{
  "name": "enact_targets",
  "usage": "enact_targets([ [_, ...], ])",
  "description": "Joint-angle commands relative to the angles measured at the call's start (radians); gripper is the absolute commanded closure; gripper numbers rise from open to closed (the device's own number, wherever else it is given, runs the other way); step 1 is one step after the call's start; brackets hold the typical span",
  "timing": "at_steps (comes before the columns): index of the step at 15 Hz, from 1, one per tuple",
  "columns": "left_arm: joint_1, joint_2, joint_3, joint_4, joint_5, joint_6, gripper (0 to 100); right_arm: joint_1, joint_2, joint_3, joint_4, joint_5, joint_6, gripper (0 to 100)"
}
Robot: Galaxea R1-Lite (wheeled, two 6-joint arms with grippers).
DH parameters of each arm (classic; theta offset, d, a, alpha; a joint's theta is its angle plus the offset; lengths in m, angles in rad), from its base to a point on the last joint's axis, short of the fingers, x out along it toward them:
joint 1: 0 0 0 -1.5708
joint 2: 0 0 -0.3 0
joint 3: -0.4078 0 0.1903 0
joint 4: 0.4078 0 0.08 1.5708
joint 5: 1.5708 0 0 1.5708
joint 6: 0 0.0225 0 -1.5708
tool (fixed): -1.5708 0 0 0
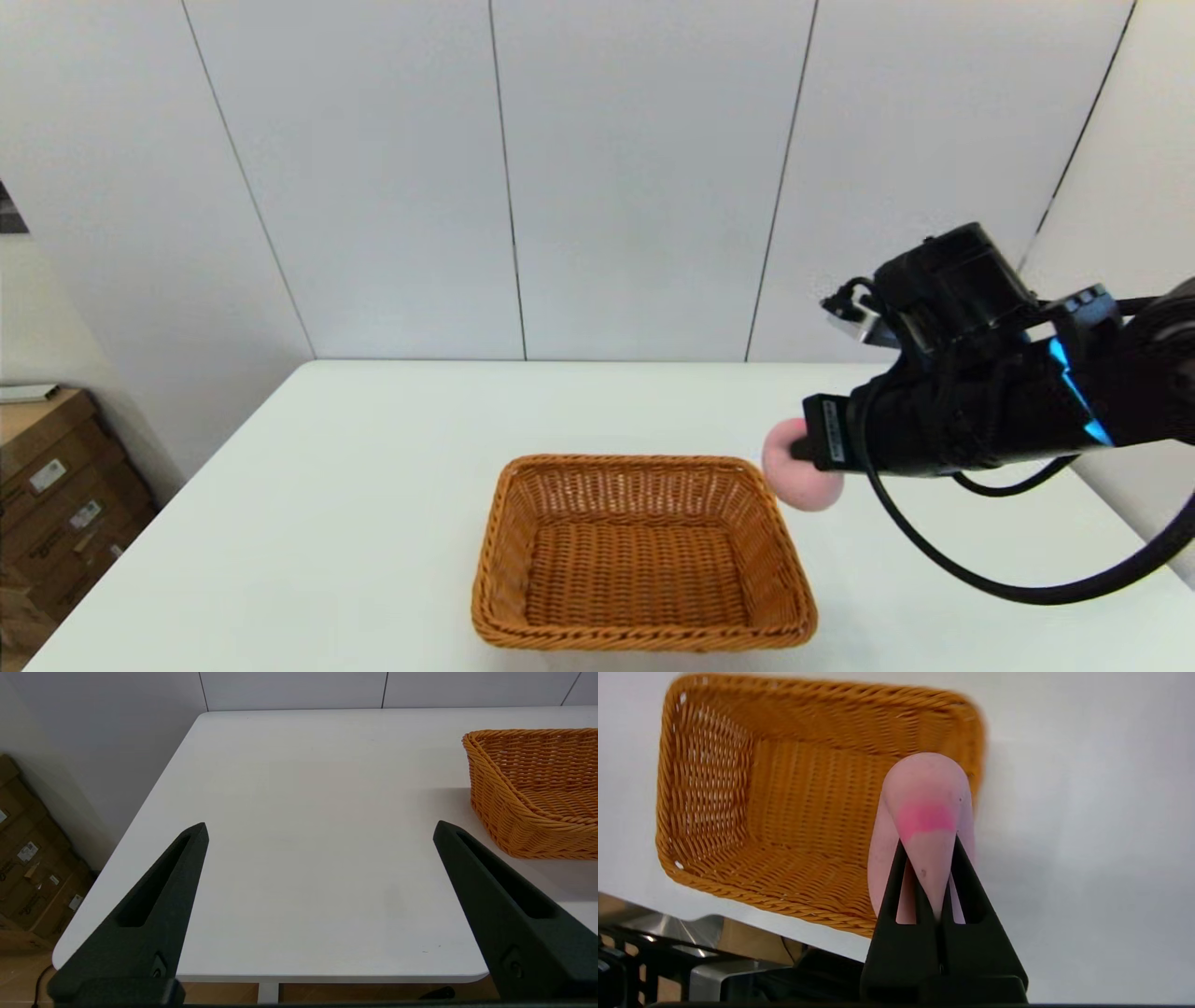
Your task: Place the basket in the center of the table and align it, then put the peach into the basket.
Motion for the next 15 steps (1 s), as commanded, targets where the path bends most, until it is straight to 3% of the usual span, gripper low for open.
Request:
enact_targets([
  [1,0.0,0.0,0.0,0.001,0.001,0.001,0,0.088,0.176,-0.075,-0.002,-0.001,-0.002,100],
  [5,0.0,0.0,0.0,0.001,0.001,0.001,0,0.142,0.24,-0.125,0.009,-0.004,0.0,100],
  [6,0.0,0.0,0.0,0.001,0.001,0.001,0,0.149,0.246,-0.125,0.004,-0.011,0.003,0],
  [15,0.0,0.0,0.0,0.001,0.001,-0.013,0,0.103,0.159,-0.125,0.021,-0.021,0.024,0],
])
